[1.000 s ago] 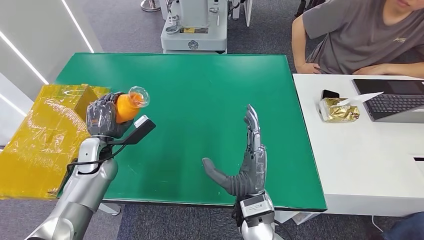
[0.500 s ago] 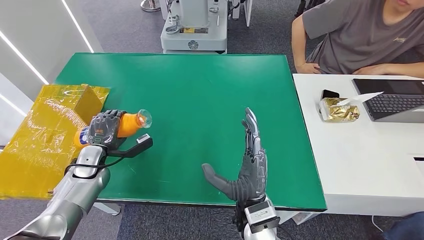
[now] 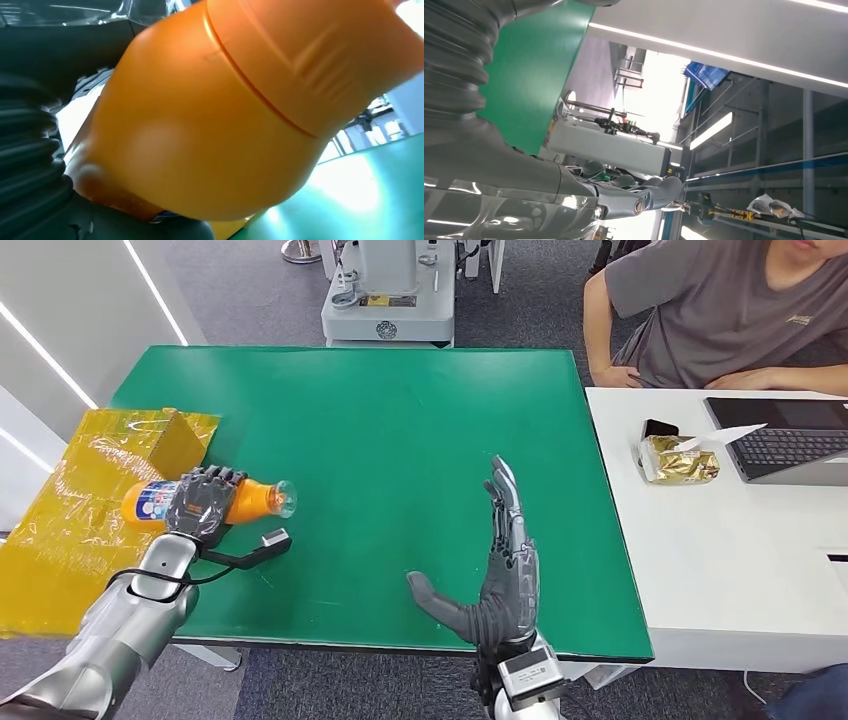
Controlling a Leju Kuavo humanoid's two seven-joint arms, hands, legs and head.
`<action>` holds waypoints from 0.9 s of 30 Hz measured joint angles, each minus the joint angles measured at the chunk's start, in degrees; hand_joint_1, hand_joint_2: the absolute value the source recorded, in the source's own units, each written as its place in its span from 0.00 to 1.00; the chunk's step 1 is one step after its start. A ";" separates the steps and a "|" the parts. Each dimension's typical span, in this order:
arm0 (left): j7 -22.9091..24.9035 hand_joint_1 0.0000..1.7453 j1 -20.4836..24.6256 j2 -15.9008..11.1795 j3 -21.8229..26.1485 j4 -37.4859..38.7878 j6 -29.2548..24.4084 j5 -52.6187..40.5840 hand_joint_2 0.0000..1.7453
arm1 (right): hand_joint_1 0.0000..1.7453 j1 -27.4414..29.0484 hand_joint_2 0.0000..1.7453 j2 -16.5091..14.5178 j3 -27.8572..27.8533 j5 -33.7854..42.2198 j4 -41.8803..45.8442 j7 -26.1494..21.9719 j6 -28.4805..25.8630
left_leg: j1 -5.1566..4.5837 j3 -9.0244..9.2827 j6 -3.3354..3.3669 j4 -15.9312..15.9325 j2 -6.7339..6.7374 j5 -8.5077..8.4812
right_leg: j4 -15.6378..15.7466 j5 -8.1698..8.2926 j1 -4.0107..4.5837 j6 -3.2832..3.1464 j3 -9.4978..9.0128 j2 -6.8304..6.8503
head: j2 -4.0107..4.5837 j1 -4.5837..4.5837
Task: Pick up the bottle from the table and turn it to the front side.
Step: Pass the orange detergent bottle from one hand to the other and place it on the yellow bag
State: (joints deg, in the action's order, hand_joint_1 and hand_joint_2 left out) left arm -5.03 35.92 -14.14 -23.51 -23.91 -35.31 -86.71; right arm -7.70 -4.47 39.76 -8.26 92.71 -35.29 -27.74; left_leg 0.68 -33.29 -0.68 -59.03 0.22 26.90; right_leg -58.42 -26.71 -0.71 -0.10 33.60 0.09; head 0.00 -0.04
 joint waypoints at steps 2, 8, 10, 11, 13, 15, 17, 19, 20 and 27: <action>0.00 1.00 0.31 -0.25 -0.86 0.48 1.26 0.00 1.00 | 0.00 0.04 1.00 0.10 0.09 0.14 0.15 0.02 0.07 | 0.00 0.00 0.00 0.00 0.00 0.00 | 0.00 0.00 0.00 0.00 0.00 0.00 | 0.00 -0.01; 0.14 1.00 1.22 -1.85 -3.25 2.26 6.76 0.00 1.00 | 0.00 0.34 1.00 0.27 0.20 -2.34 0.91 0.07 -1.66 | 0.01 0.01 -0.01 0.00 0.05 0.00 | -0.02 0.01 0.00 -0.02 0.02 -0.04 | 0.00 -0.01; 0.30 1.00 1.40 -2.68 -3.58 2.79 7.96 0.00 1.00 | 0.00 0.58 1.00 0.35 0.20 -2.78 1.27 0.16 -1.96 | 0.01 0.01 -0.01 0.00 0.06 0.00 | -0.02 0.01 0.01 -0.02 0.03 -0.05 | 0.00 -0.01; 0.40 1.00 1.48 -3.09 -3.66 3.05 8.30 0.01 1.00 | 0.00 0.68 1.00 0.40 0.20 -2.85 1.40 0.22 -1.99 | 0.01 0.01 -0.01 0.00 0.06 0.00 | -0.03 0.01 0.01 -0.02 0.03 -0.05 | 0.00 -0.01; 0.66 1.00 1.59 -3.84 -3.72 3.54 8.91 0.03 1.00 | 0.00 0.88 1.00 0.50 0.20 -2.98 1.57 0.36 -2.05 | 0.02 0.01 -0.01 0.01 0.06 0.00 | -0.03 0.01 0.01 -0.03 0.04 -0.05 | 0.00 -0.01; 1.11 1.00 1.63 -4.63 -3.72 3.96 9.45 0.07 1.00 | 0.00 1.17 1.00 0.64 0.20 -3.38 1.73 0.41 -2.34 | 0.02 0.00 -0.02 0.01 0.07 -0.01 | -0.04 0.01 0.01 -0.03 0.04 -0.06 | 0.00 -0.02; 1.76 1.00 1.62 -5.51 -3.72 4.31 9.67 0.08 1.00 | 0.00 1.66 1.00 0.83 0.20 -3.73 1.96 0.40 -2.79 | 0.02 0.00 -0.03 0.01 0.08 -0.02 | -0.04 0.01 0.01 -0.03 0.04 -0.06 | 0.00 -0.02; 2.39 1.00 1.54 -6.38 -3.72 4.60 9.65 0.09 1.00 | 0.00 2.19 1.00 1.05 0.19 -3.83 2.27 0.41 -3.11 | 0.02 -0.01 -0.04 0.01 0.07 -0.02 | -0.04 0.01 0.01 -0.03 0.04 -0.05 | 0.00 -0.02; 2.64 1.00 1.45 -6.82 -3.72 4.70 9.60 0.09 1.00 | 0.00 2.45 1.00 1.17 0.19 -3.85 2.43 0.45 -3.23 | 0.02 -0.01 -0.04 0.01 0.07 -0.02 | -0.04 0.01 0.01 -0.03 0.04 -0.05 | 0.00 -0.02; 3.81 1.00 0.00 -9.39 -3.70 5.00 8.02 0.02 1.00 | 0.00 4.23 1.00 2.43 0.18 -4.78 2.90 0.95 -3.21 | 0.02 -0.01 -0.04 0.02 0.06 -0.02 | -0.03 0.00 0.01 -0.03 0.05 -0.04 | 0.00 -0.01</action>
State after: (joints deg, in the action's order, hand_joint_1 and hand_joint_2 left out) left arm -1.21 35.92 -23.54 -27.21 -18.90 -27.30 -86.68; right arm -3.46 -2.04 39.93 -13.03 95.60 -34.35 -30.95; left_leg 0.70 -33.30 -0.72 -59.01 0.28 26.88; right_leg -58.45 -26.71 -0.70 -0.13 33.65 0.05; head 0.00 -0.05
